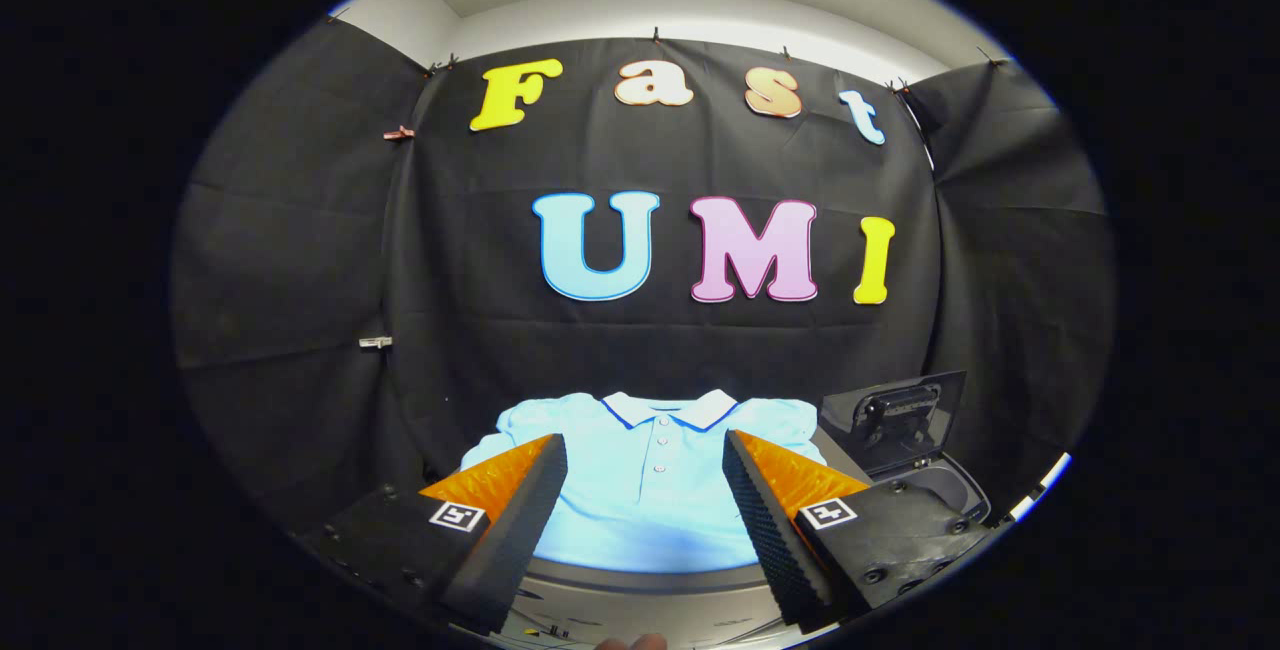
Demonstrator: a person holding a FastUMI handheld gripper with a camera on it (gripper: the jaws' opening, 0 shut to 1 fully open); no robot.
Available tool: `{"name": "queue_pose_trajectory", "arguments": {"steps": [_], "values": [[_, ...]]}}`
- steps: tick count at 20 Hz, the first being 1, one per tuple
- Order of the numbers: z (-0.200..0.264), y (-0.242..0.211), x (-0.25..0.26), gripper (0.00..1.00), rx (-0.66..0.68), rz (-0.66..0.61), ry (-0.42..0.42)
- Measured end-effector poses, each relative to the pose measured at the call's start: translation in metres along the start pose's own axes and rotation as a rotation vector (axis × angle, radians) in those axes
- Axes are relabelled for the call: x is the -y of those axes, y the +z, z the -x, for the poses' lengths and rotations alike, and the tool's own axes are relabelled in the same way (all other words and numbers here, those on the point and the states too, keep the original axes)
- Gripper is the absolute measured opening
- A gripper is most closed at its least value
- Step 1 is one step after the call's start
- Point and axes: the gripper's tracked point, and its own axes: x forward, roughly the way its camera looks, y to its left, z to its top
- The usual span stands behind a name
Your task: Put the clothes into the washing machine and then close the washing machine lid.
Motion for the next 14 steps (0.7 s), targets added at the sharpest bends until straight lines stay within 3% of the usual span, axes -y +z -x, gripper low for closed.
{"name": "queue_pose_trajectory", "arguments": {"steps": [7,14], "values": [[-0.076,-0.027,0.016,0.98,-0.235,-0.027,-0.045],[-0.123,-0.062,0.028,0.99,-0.483,-0.018,-0.084]]}}
